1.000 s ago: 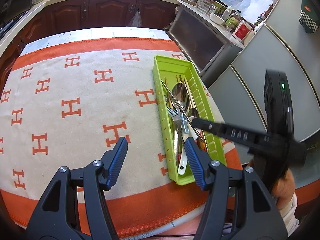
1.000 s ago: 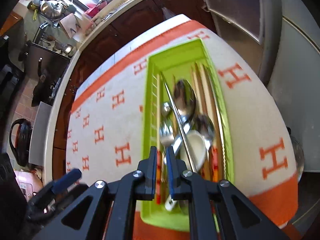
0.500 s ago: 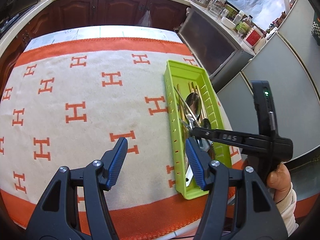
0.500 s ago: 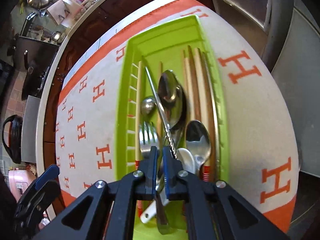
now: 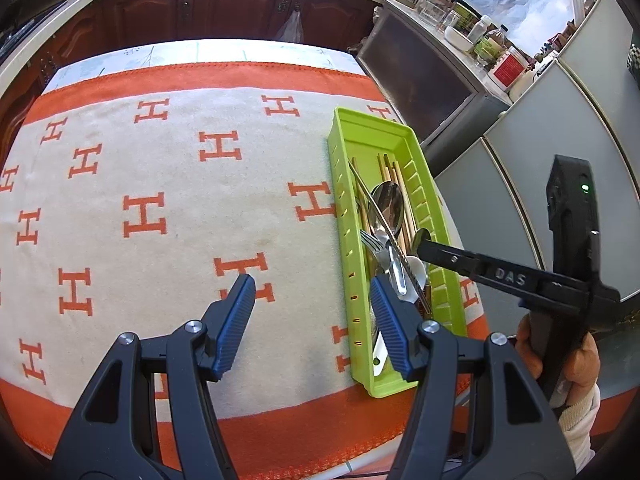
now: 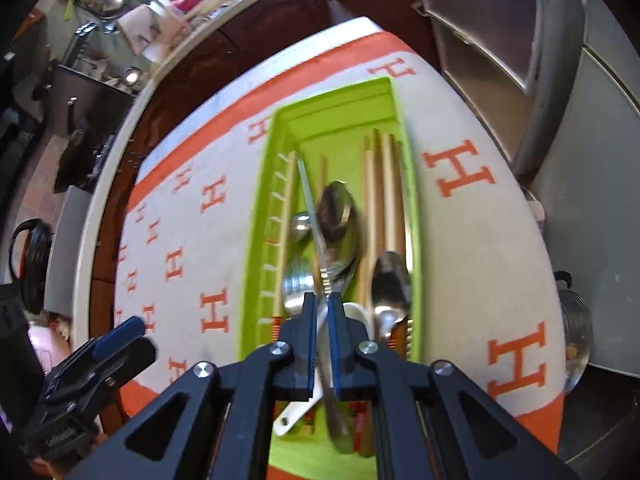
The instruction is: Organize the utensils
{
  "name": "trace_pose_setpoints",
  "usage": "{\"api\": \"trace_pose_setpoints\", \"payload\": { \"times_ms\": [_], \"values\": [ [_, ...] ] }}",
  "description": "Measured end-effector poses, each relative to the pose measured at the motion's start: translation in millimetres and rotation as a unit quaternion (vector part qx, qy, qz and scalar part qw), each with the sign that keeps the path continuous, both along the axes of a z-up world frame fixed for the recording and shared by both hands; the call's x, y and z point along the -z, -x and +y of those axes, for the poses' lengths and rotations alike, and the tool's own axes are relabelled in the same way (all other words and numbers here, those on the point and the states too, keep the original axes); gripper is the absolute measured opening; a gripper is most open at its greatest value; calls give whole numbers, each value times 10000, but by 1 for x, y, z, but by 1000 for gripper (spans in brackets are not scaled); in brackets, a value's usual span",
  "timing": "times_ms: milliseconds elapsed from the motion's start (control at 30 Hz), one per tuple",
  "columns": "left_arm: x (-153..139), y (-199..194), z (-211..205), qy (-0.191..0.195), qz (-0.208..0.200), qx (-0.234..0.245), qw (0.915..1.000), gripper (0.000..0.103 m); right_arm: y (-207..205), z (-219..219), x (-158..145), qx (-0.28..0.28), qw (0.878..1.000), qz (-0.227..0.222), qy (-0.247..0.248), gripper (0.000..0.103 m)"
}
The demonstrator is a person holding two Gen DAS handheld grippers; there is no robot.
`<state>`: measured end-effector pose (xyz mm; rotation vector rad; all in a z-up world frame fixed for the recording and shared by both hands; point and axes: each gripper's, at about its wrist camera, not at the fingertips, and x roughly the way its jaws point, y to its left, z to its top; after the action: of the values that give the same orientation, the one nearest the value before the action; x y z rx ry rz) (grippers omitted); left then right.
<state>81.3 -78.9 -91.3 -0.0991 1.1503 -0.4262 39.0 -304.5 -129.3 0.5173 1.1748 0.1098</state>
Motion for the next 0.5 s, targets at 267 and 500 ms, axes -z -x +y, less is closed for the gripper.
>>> {"api": "trace_pose_setpoints", "payload": {
  "times_ms": [267,500],
  "values": [
    [0,0,2,-9,7,-11,10000,57,-2,-1,23,-57,9992,351,-184,7],
    [2,0,2,0,51,-1,10000,57,2,10,16,-237,9980,285,-503,4]
  ]
}}
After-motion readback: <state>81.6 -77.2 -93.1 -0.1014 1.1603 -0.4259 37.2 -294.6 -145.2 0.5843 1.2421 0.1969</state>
